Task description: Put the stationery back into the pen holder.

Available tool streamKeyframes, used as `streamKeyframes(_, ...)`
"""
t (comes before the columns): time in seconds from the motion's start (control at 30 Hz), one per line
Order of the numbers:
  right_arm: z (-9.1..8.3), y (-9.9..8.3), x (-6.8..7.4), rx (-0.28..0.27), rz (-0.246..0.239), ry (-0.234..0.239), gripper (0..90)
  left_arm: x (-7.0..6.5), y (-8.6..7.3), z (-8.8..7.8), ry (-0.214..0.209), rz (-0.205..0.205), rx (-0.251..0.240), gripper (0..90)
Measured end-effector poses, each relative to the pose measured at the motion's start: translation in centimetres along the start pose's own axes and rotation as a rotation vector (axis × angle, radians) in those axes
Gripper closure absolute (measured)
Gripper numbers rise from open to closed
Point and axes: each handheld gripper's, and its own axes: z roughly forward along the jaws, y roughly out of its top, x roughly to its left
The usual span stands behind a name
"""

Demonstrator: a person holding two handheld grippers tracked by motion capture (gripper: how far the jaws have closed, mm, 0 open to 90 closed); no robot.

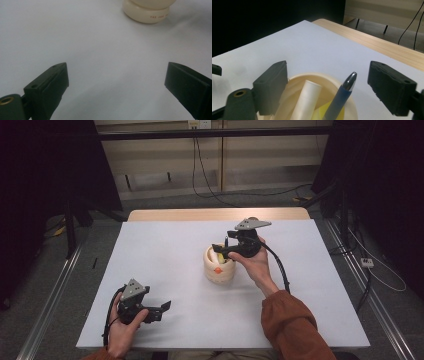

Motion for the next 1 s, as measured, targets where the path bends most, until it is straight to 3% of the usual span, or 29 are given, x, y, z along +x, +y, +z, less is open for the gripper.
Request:
streamKeyframes(0.1,-0.2,0.1,0.0,-0.001,0.011,-0.007,8.9,0.0,0.0,0.0,0.001,0.001,0.001,5.3)
streamKeyframes(0.33,-0.7,0.2,0.2,0.029,0.002,-0.001,4.3,0.0,0.0,0.1,0.002,-0.003,0.006,5.3)
streamKeyframes(0.73,-1.4,-0.2,0.3,0.03,0.031,-0.008,4.3,0.1,-0.1,0.0,0.005,0.0,0.01,5.3)
streamKeyframes(1.0,-2.0,-0.8,0.6,0.079,0.036,-0.047,5.1,0.1,0.0,-0.1,0.003,0.008,0.006,5.3)
